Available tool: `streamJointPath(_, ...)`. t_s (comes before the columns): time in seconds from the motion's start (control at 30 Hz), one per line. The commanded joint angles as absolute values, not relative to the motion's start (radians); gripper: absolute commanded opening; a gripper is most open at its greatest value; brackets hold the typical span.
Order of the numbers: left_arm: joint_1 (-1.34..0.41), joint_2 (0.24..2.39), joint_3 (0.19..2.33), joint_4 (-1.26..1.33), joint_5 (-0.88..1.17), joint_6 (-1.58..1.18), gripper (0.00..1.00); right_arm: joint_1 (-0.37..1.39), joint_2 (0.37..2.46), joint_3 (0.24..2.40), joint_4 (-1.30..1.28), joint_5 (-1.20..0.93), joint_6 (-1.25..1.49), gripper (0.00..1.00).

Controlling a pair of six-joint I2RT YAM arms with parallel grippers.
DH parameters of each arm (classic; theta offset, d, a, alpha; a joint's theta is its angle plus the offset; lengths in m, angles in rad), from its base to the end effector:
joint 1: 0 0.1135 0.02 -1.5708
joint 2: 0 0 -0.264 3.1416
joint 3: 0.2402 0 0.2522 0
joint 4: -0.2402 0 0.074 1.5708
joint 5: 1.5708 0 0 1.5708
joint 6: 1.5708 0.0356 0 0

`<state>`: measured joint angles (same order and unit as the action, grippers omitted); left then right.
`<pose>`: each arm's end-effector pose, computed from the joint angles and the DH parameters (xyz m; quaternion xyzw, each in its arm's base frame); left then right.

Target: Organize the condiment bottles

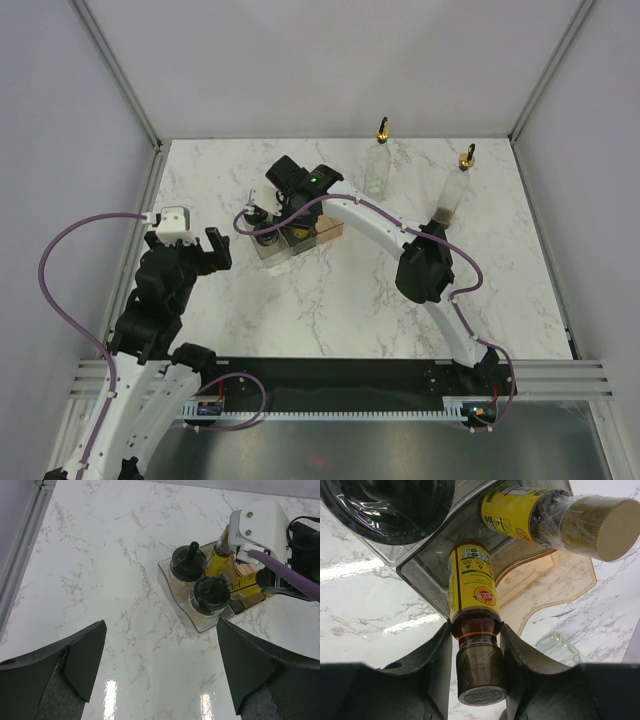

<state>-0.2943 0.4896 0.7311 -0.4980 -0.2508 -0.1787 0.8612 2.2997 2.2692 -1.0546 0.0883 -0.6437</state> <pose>0.1131 -0.0250 0.3270 -0.0309 0.7886 -0.0457 0.6124 0.3240 0.3724 0.2661 -0.6550 0.7152 -0.0165 0.2435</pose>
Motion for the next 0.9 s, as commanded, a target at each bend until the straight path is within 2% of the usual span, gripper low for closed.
streamJointPath(0.0, -0.296, 0.485, 0.726, -0.454, -0.284, -0.158, 1.00, 0.870, 2.287, 2.307, -1.023, 0.114, -0.657, 0.43)
streamJointPath(0.13, -0.296, 0.483, 0.726, -0.454, -0.284, -0.158, 1.00, 0.871, 2.284, 2.315, -1.022, 0.118, -0.658, 0.47)
streamJointPath(0.27, -0.298, 0.485, 0.727, -0.454, -0.285, -0.158, 1.00, 0.873, 2.284, 2.313, -1.022, 0.117, -0.660, 0.56)
streamJointPath(0.87, -0.298, 0.485, 0.726, -0.454, -0.287, -0.160, 1.00, 0.881, 2.207, 2.338, -1.020, 0.071, -0.620, 0.68)
